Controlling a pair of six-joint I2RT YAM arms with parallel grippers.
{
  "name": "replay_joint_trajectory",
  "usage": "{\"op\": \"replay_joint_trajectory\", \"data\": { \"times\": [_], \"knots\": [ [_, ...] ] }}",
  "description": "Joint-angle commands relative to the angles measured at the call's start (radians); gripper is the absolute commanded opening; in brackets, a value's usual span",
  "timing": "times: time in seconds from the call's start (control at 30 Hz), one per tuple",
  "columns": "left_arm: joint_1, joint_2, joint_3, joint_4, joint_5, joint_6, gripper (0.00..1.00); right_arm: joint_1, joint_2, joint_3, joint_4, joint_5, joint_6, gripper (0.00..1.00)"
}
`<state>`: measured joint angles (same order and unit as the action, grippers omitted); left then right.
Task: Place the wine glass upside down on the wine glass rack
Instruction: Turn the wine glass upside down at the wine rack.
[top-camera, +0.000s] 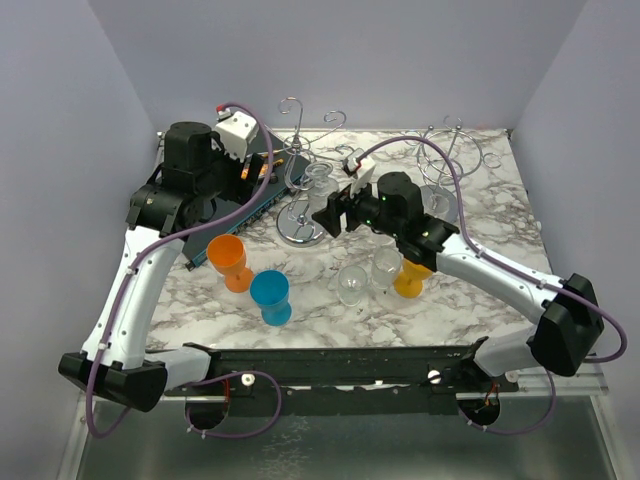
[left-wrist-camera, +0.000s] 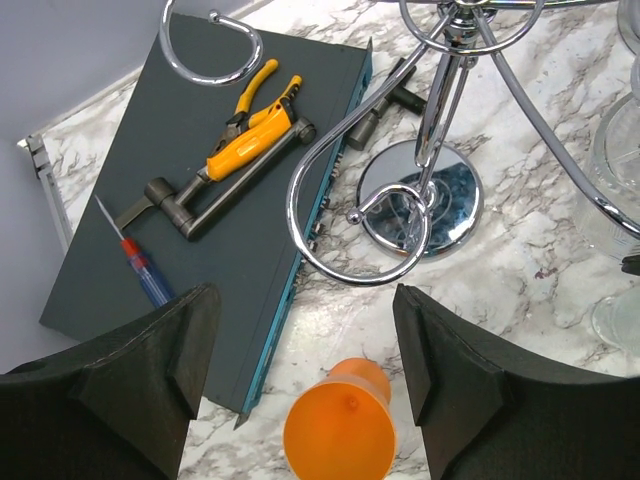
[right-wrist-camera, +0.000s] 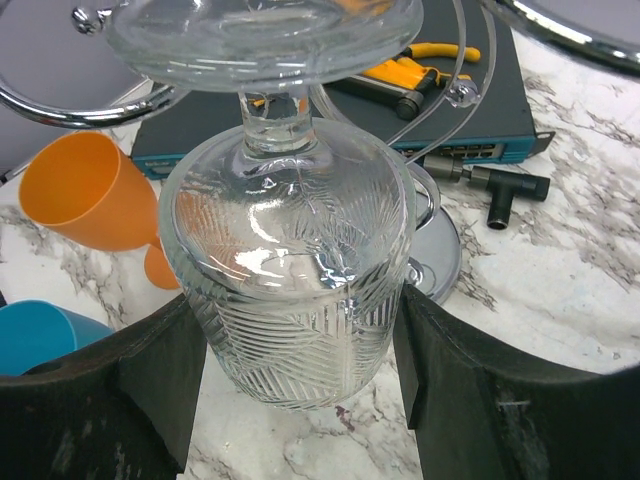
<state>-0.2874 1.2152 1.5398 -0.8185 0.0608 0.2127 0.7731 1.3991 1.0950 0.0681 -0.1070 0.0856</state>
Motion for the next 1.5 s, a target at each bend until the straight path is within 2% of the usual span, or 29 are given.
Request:
{"op": "replay_joint_trajectory", "data": {
  "times": [0.0,0.27,1.47],
  "knots": [
    [0.008,0.013,-0.009,0.025,0.058,0.022,0.75,-0.002,0.007,0.046,0.129,-0.049,0.005,0.01],
    [0.010,0.022,0.002,0.028,0.074,0.042,0.70,-0.001,0.048,0.060,0.181,-0.093,0.018,0.00],
    [0.010,0.032,0.018,0.035,0.128,0.065,0.67,0.010,0.116,0.094,0.247,-0.224,-0.015,0.01]
  ]
}}
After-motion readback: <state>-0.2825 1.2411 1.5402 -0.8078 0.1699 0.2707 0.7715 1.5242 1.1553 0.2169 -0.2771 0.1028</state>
